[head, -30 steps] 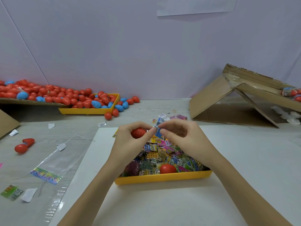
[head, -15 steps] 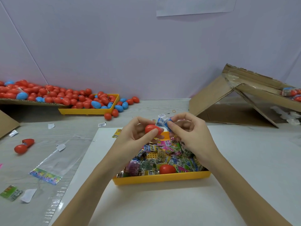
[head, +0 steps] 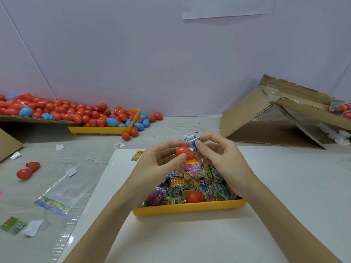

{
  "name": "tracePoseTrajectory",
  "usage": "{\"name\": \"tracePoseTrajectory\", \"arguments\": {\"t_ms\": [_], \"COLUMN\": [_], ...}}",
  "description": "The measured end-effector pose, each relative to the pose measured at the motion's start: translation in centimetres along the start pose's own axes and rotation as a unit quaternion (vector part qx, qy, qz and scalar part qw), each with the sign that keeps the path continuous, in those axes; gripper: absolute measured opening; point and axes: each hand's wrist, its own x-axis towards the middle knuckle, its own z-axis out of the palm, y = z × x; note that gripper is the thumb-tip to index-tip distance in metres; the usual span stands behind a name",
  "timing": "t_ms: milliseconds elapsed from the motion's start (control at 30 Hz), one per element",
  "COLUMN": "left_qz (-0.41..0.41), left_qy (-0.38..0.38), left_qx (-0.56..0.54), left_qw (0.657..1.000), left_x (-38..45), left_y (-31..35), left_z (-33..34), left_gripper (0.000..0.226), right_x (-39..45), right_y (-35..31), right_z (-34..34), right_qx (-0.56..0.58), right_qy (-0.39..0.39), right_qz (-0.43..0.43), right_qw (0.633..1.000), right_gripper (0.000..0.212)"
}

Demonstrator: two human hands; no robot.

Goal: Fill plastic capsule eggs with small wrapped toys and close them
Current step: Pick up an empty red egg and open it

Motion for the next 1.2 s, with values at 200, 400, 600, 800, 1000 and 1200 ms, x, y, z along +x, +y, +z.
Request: {"name": "tracePoseTrajectory", "arguments": {"t_ms": [200,400,600,800,1000,1200], "left_qz": [0.006,0.013,0.023,0.027,0.037,0.054], "left_qy": [0.007,0.004,0.005,0.009,0.025,0.065], "left_qx": [0.027,0.030,0.046,0.061,0.063,0.063], "left_qw": [1.000,0.999,0.999,0.998,0.997,0.994], "left_x": [-0.02,-0.04,-0.09,0.00,0.06,0.29], "left_y": [-0.06,-0.09,-0.14,-0.24,-0.40,-0.65], "left_z": [0.26,0.15,0.05,-0.03,-0.04,-0.10], "left_gripper": [0.039,0.037,0.035,0.026,0.023,0.021], "right_x": [-0.05,0.07,0.23,0.31,0.19,0.01], "right_y": [-0.19,-0.18,-0.16,-0.28,-0.42,-0.40], "right_z": [-0.05,-0.43,-0.56,-0.74,-0.68,-0.56], "right_qx": [-0.057,-0.072,-0.101,-0.118,-0.095,0.037], "right_qy": [-0.051,-0.064,-0.071,-0.082,-0.084,-0.047], "right_qz": [-0.036,-0.031,-0.023,-0.022,0.005,0.061], "right_qw": [0.996,0.995,0.992,0.989,0.992,0.996], "right_gripper": [0.015,0.014,0.014,0.013,0.019,0.020]}}
